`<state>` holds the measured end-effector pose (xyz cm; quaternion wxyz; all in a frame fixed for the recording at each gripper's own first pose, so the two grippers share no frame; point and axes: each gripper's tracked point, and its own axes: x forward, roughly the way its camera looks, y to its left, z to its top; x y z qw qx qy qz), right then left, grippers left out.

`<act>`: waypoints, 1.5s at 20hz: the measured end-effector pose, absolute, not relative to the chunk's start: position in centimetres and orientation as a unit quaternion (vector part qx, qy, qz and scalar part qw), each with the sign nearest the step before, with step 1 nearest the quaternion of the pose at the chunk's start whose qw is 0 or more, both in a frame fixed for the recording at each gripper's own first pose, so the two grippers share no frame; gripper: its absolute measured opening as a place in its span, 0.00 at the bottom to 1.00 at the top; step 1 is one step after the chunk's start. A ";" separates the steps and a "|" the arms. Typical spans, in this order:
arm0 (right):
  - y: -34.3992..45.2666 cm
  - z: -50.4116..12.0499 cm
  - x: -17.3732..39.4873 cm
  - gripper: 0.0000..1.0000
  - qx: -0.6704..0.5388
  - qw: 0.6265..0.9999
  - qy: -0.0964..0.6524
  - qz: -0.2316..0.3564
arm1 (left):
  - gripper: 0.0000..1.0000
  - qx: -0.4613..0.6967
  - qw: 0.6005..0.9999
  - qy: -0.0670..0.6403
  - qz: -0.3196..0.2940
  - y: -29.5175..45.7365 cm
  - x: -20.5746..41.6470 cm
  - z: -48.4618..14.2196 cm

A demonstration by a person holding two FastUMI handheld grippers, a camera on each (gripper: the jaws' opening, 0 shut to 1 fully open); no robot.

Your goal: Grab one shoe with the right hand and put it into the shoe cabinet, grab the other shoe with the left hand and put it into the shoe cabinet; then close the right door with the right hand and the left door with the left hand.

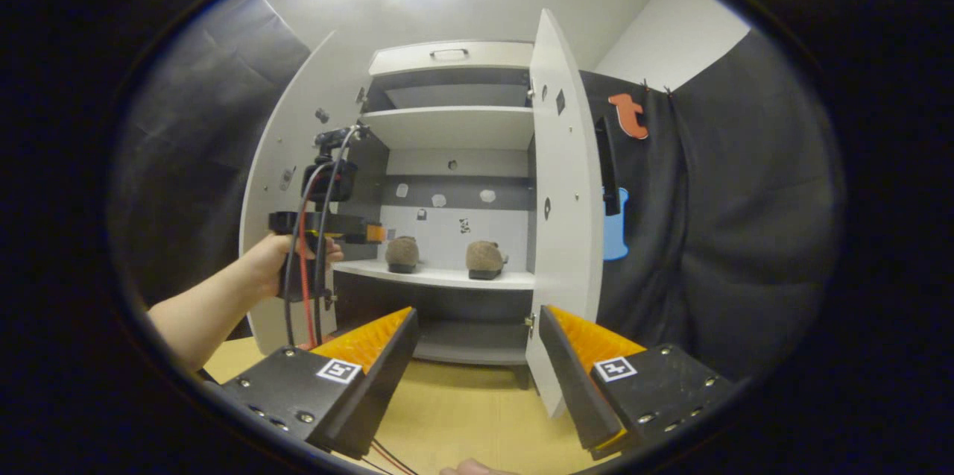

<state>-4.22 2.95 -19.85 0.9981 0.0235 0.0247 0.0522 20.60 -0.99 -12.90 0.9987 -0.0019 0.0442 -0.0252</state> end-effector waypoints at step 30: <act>-27.9 -12.1 10.9 0.98 0.001 0.997 0.058 0.047 | 0.96 -0.043 0.989 0.007 -0.139 -3.2 -7.4 -11.6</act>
